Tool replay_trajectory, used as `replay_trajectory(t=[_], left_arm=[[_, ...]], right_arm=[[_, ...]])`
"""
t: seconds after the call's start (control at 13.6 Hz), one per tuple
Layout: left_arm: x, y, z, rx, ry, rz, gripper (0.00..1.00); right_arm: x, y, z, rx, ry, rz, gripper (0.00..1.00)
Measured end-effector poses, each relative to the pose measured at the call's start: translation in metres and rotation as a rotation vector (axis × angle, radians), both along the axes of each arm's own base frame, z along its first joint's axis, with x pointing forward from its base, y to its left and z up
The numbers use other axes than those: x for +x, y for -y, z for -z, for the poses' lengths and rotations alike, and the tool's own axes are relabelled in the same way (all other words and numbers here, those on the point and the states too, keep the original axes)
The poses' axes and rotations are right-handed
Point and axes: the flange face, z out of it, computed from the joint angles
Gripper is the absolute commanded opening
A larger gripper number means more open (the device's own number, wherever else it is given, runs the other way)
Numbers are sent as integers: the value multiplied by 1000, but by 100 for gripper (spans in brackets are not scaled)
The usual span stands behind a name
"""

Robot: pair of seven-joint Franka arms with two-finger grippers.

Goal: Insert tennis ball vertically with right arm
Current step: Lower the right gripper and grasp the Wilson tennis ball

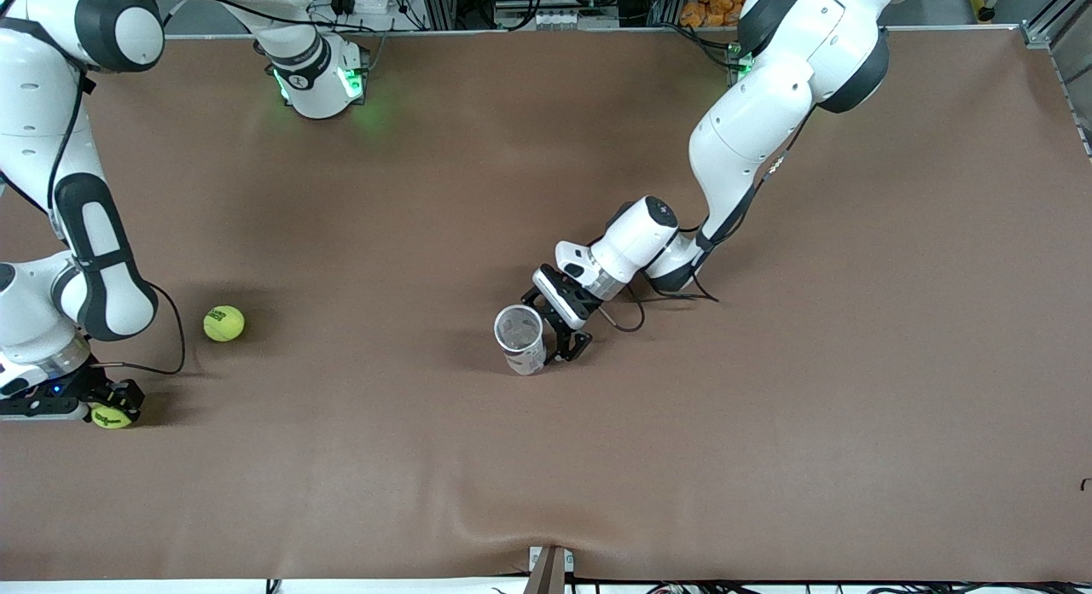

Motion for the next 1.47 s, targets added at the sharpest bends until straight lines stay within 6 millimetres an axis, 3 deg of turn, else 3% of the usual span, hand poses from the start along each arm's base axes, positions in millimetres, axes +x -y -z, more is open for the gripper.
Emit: replay_trajectory(t=[0.29, 0.44, 0.88, 1.18, 1.47], left_arm=[[0, 0, 0, 0, 0, -1, 100], [1, -1, 0, 0, -1, -2, 100], [0, -3, 0, -3, -8, -5, 100], [-1, -4, -2, -7, -14, -4, 100], [-2, -4, -3, -8, -15, -3, 100]], right_arm=[[4, -2, -4, 21, -29, -19, 0], [13, -6, -18, 76, -77, -39, 0], [29, -31, -122, 292, -237, -41, 0], [31, -67, -188, 361, -369, 79, 0], [33, -137, -215, 419, -478, 258, 0]])
